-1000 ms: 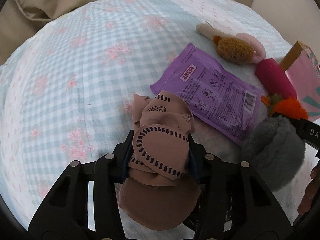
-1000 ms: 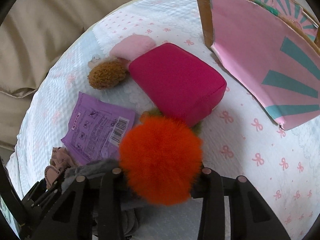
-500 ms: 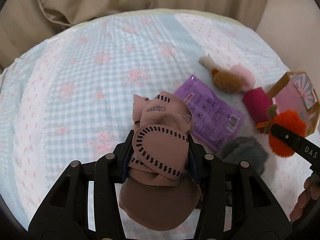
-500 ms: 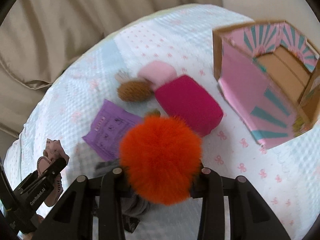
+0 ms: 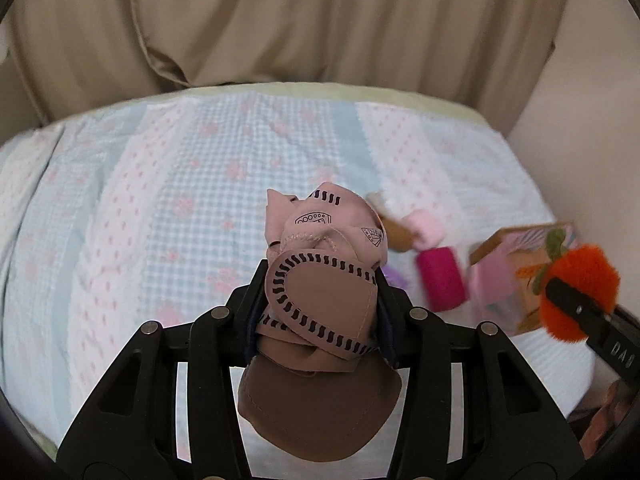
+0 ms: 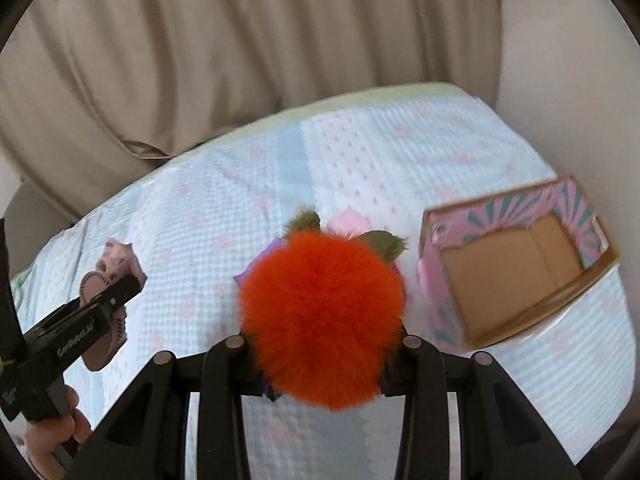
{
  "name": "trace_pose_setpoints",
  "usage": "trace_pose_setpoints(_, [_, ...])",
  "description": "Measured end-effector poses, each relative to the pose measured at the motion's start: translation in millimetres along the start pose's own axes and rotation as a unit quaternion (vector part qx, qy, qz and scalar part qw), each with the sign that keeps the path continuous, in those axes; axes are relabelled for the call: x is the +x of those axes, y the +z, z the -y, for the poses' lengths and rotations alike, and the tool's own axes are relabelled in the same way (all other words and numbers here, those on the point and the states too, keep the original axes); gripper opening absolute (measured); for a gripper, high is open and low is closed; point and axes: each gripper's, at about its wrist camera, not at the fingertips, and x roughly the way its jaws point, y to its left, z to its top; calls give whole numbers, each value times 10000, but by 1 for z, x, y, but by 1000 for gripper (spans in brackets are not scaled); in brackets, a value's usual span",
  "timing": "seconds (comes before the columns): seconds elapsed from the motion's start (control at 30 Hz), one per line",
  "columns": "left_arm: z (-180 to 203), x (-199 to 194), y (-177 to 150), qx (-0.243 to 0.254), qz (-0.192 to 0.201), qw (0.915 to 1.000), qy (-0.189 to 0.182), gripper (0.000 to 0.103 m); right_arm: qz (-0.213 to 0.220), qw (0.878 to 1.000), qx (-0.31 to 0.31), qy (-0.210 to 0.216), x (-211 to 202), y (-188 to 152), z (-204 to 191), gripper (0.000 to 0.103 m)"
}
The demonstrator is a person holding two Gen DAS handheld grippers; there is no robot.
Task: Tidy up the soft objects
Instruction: 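Carry the pink mask and orange pompom into the box and open both tools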
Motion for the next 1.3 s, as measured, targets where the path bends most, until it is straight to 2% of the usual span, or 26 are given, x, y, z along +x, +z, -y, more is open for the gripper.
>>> trace_pose_setpoints(0.1, [24,-30,2,-325,13,9995,-53,42,39,9997,-202,113,-29,10,14,35])
trace_pose_setpoints(0.23, [71,-60,2,-475,109,9988,-42,42,52,9989,-395,230,-60,23,46,35])
trace_pose_setpoints(0.43, [159,-69,4,-484,127,9986,-146,42,42,9981,-585,213,-84,41,112,35])
trace_pose_setpoints(0.57, [224,-54,8,-441,78,9985,-306,42,-42,9977,-679,58,-83,58,160,35])
trace_pose_setpoints(0.7, [282,-22,11,-351,-174,9980,-496,42,-292,9974,-619,-210,-63,75,206,35])
trace_pose_setpoints(0.87, [338,45,12,-197,-750,9948,-663,42,-964,9926,-615,-399,-17,87,256,35])
trace_pose_setpoints(1.1, [374,139,-6,-49,-1603,9853,-583,42,-1703,9825,-536,-532,52,94,308,35])
trace_pose_setpoints(1.3, [397,202,-21,165,-2172,9751,-418,42,-2254,9722,-463,-430,115,96,328,35])
